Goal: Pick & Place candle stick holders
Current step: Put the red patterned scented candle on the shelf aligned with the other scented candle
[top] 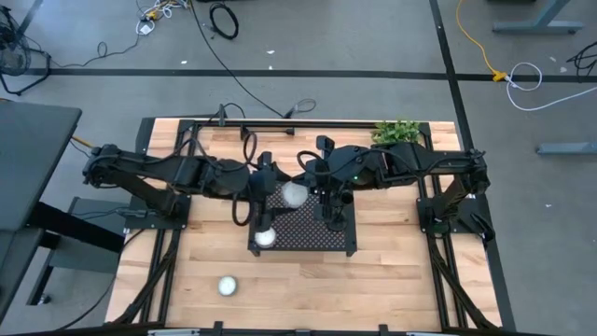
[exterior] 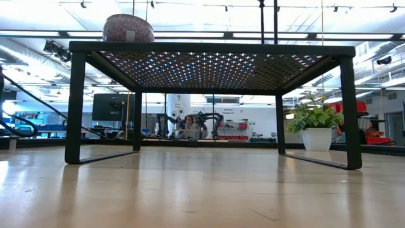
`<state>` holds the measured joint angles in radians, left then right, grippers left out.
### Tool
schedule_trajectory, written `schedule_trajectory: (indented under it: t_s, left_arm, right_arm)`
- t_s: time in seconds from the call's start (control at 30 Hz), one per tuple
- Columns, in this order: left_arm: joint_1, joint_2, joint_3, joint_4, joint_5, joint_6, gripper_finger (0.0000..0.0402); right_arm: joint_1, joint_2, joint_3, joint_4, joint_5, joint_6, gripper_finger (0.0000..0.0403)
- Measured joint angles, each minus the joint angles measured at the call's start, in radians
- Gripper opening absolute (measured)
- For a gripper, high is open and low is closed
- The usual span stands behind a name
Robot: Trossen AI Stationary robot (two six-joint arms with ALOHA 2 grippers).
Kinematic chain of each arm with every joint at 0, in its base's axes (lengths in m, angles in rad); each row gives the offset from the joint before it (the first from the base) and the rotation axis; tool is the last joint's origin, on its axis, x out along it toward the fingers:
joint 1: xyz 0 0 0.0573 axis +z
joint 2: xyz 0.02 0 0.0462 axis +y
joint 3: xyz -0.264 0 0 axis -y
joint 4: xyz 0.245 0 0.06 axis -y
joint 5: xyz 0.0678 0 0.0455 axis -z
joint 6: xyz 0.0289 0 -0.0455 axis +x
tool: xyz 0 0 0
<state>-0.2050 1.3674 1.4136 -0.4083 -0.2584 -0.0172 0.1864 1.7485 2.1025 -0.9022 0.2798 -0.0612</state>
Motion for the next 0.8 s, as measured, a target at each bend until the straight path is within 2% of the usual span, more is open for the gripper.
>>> schedule_trajectory:
  t_s: [0.13,0.3,0.4,0.53,0.8]
  left_arm:
    - [0.0,0.004,0.0,0.047,0.039,0.004,0.0339]
    - [0.007,0.01,0.0,0.05,0.038,-0.002,0.0337]
    - [0.007,0.019,0.001,0.056,0.042,-0.002,0.0324]
    - [0.011,0.033,0.001,0.057,0.042,-0.001,0.0287]
    - [0.011,0.033,0.001,0.048,0.034,0.004,0.0284]
  right_arm:
    - [0.0,0.0,0.0,-0.002,-0.003,0.0,0.0]
    - [0.002,0.0,0.0,0.006,-0.001,-0.004,0.0]
    - [0.001,0.0,0.0,0.006,-0.001,-0.004,0.0]
    - [0.002,0.0,-0.001,0.011,-0.007,-0.004,0.0]
    - [0.001,0.001,-0.001,0.007,-0.009,-0.003,0.0]
